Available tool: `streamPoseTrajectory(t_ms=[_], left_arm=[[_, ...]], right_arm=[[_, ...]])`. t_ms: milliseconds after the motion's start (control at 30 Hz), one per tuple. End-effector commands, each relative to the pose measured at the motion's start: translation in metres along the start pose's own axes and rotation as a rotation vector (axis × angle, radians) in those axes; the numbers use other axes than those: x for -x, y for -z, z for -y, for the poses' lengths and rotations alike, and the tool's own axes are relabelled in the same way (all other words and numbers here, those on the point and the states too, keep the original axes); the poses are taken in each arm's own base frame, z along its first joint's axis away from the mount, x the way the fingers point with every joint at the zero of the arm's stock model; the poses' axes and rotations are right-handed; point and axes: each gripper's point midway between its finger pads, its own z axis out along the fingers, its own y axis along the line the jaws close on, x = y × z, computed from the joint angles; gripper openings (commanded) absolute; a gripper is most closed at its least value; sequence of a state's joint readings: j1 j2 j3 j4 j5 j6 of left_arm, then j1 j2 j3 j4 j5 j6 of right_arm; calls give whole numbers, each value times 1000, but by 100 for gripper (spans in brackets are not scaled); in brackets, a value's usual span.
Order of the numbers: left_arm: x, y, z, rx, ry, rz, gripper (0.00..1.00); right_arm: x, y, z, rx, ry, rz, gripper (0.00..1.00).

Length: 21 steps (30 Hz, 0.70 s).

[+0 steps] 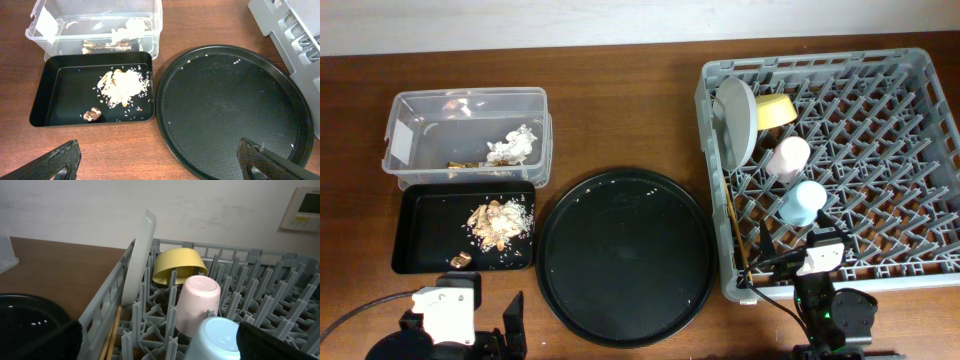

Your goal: Sort waste into correct bins and load items into the dishwasher rack

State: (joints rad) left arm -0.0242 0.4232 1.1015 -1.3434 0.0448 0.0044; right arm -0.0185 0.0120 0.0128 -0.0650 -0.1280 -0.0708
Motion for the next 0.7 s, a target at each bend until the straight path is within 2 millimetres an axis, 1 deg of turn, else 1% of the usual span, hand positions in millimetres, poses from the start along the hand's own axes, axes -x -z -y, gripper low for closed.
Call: streamPoseTrajectory(t_ms=[0,600,633,667], left_arm=[[0,1,-1,6,-17,7,99],[0,1,-1,6,-17,8,99],[1,1,-5,28,-20,10,99],[9,2,-4,23,-22,45,99]], right_arm=[[-2,0,0,-5,-19,-1,99],[-3,0,0,-4,-19,-3,99],[-3,0,0,-4,-19,-3,99],[-3,0,0,-4,-19,-3,99]])
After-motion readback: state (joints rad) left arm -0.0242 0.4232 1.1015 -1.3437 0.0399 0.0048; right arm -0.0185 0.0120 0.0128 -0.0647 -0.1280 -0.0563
